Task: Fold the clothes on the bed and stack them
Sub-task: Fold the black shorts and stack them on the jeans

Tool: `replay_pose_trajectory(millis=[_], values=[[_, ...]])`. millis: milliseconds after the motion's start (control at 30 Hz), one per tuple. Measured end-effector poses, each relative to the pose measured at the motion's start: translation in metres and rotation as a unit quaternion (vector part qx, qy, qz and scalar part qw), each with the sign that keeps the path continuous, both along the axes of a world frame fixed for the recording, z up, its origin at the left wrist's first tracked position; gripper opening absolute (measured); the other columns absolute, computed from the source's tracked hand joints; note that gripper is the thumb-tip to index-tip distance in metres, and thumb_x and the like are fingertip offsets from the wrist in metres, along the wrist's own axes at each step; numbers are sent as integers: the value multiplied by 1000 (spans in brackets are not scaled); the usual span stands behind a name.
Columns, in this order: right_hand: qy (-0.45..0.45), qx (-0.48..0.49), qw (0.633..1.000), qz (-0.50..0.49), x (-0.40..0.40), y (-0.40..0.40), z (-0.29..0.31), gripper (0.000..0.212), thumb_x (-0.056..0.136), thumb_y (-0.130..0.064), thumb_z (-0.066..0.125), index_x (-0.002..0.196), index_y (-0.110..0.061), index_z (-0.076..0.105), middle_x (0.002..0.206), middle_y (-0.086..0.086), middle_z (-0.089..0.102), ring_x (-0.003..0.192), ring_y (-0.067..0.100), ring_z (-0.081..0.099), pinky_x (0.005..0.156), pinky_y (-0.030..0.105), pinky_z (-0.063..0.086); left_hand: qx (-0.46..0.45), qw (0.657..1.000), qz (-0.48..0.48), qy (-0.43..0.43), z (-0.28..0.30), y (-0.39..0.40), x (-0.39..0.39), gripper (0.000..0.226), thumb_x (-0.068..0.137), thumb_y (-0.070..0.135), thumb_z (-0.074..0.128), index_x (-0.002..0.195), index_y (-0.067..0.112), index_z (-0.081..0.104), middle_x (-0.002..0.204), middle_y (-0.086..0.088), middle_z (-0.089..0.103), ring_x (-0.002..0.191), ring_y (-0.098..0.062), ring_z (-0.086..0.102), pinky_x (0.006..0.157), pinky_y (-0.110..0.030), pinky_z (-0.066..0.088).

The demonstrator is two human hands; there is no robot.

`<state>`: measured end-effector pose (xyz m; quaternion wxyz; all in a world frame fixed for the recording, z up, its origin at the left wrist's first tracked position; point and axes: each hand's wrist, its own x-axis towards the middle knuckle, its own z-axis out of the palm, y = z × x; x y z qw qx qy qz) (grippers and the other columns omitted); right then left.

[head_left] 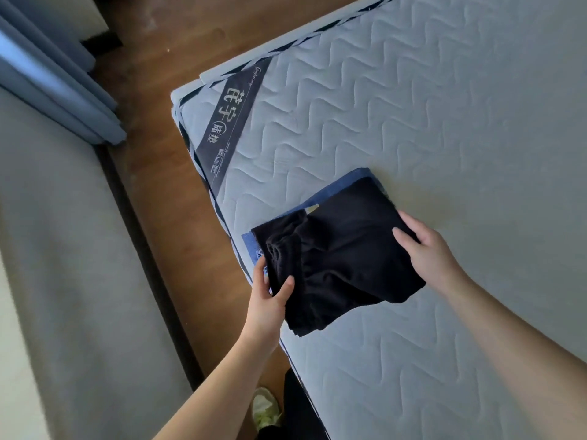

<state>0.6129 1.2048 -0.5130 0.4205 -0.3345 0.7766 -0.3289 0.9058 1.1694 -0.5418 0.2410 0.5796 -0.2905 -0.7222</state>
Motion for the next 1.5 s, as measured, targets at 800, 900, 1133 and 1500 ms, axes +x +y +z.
replay_pose_trajectory(millis=[800, 900, 1133, 1500], values=[[424, 107, 893, 102, 0, -3, -92, 65, 90, -55, 56, 133, -6, 51, 108, 15, 64, 93, 36, 61, 74, 41, 48, -121, 932, -148, -308, -52, -60, -17, 50, 85, 45, 70, 125, 27, 47, 115, 8, 62, 108, -17, 61, 93, -42, 53], [468, 51, 879, 73, 11, -4, -96, 59, 93, -42, 61, 139, -7, 48, 117, 16, 59, 104, 36, 56, 86, 45, 44, -286, 844, -143, -431, -44, -48, -24, 75, 84, 44, 71, 143, 15, 35, 134, -8, 49, 124, -26, 47, 105, -43, 41], [455, -85, 867, 186, 51, -56, -98, 52, 104, -31, 37, 152, -12, 31, 160, 6, 27, 148, 24, 24, 120, 42, 19, -531, 589, -374, -481, -51, -21, -51, 60, 100, 35, 42, 153, 12, 28, 161, -12, 22, 150, -29, 16, 122, -47, 12], [466, 45, 844, 263, 51, -60, -147, 66, 102, -52, 18, 157, -20, 3, 165, 0, -2, 151, 13, -2, 123, 35, 0, -455, 552, -466, -520, -102, -22, -64, 70, 92, 60, 30, 154, 27, 25, 162, -17, 14, 150, -35, 7, 120, -55, 0]])
